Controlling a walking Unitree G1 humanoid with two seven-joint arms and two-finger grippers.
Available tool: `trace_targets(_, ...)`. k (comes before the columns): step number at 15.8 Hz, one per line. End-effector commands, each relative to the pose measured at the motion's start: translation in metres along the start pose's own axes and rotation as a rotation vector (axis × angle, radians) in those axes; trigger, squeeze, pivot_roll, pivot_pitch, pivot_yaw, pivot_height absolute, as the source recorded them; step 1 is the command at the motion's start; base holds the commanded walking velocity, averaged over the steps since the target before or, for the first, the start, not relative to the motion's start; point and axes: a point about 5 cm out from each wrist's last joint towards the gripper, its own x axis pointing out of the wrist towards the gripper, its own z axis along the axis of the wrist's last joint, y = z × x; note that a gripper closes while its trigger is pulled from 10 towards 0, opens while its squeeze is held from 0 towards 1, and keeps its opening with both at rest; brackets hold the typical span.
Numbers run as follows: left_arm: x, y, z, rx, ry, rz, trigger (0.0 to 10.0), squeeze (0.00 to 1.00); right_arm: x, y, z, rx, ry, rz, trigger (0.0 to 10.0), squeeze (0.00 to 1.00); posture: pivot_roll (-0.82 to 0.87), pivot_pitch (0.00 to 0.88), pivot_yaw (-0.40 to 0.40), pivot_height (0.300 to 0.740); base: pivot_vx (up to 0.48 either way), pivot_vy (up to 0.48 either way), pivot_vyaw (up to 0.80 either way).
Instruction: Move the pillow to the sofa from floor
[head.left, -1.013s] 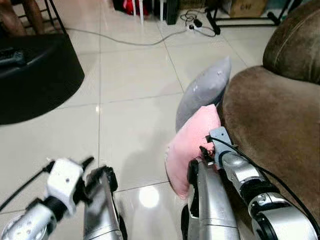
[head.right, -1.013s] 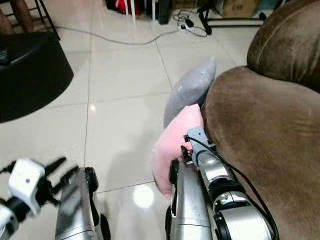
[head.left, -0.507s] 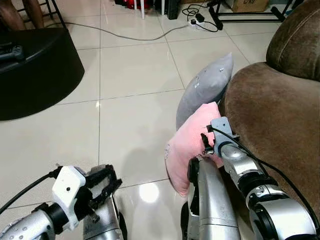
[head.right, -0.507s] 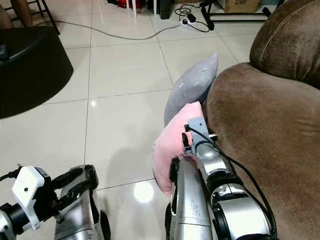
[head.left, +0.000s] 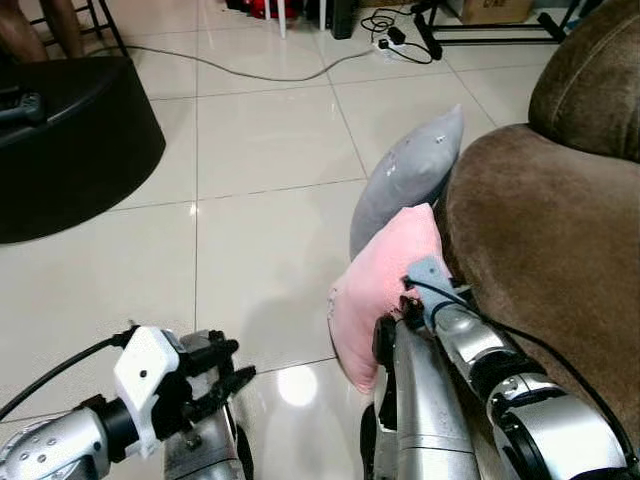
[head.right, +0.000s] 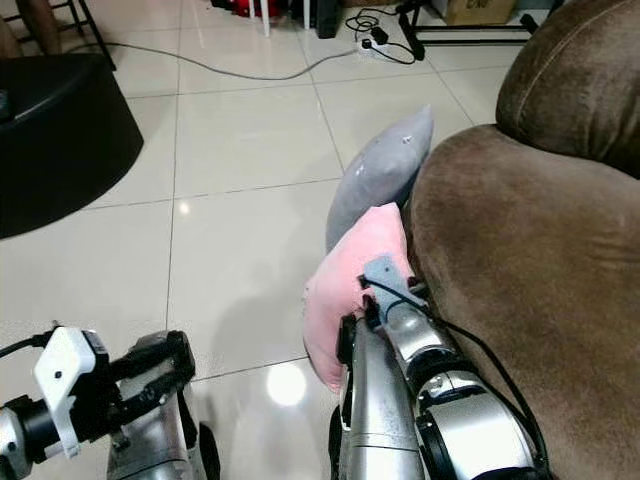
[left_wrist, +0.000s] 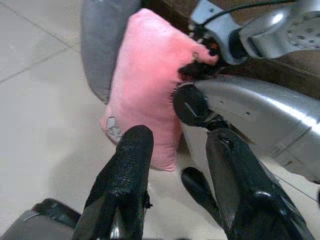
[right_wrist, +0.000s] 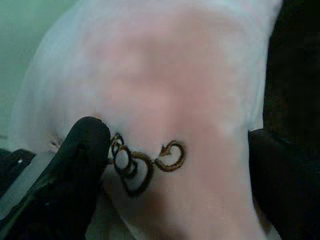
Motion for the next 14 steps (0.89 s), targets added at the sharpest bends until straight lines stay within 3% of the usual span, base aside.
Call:
trace_targets(1,0.0,-0.003,-0.004,-0.013,0.024,-0.021,10.0,0.0,-0.001,0.013,-0.023,-0.03,0.105,0.061,10.0,0.0,0.0,0.161,-0.013,0.438,0.0,0.0,0.0)
trace_targets(4,0.0,-0.003,-0.005,-0.017,0.034,-0.035,10.0,0.0,-0.002,0.017,-0.027,0.009,0.142,0.085,10.0,0.0,0.0,0.156,-0.013,0.438,0.0,0.0,0.0)
trace_targets(5,0.0,-0.003,-0.006,-0.017,0.04,-0.04,10.0,0.0,-0.002,0.018,-0.026,0.052,0.147,0.094,10.0,0.0,0.0,0.155,-0.012,0.438,0.0,0.0,0.0)
trace_targets(8,0.001,-0.001,-0.006,-0.014,0.043,-0.041,10.0,0.0,-0.002,0.024,-0.017,0.315,0.149,0.087,10.0,0.0,0.01,0.153,-0.011,0.438,0.0,0.0,0.0)
trace_targets(9,0.001,0.0,-0.005,-0.01,0.046,-0.04,10.0,0.0,-0.001,0.025,-0.012,0.309,0.132,0.067,10.0,0.0,0.01,0.155,-0.008,0.438,0.0,0.0,0.0)
trace_targets(10,0.001,0.0,-0.005,-0.009,0.047,-0.04,10.0,0.0,-0.001,0.026,-0.011,0.299,0.126,0.058,8.4,0.0,0.01,0.155,-0.008,0.438,0.0,0.0,0.0)
trace_targets(11,0.001,0.0,-0.005,-0.006,0.049,-0.041,10.0,0.0,-0.002,0.028,-0.01,0.281,0.119,0.037,4.7,0.0,0.01,0.157,-0.005,0.438,0.0,0.0,0.0)
trace_targets(12,0.0,0.001,-0.005,-0.002,0.054,-0.042,10.0,0.0,-0.002,0.03,-0.011,0.244,0.115,0.015,0.2,0.0,0.01,0.156,-0.003,0.438,0.0,0.0,0.0)
trace_targets(14,0.0,0.001,-0.005,0.001,0.057,-0.043,10.0,0.0,-0.002,0.032,-0.011,0.238,0.114,0.002,0.0,0.0,0.01,0.155,-0.003,0.438,0.0,0.0,0.0)
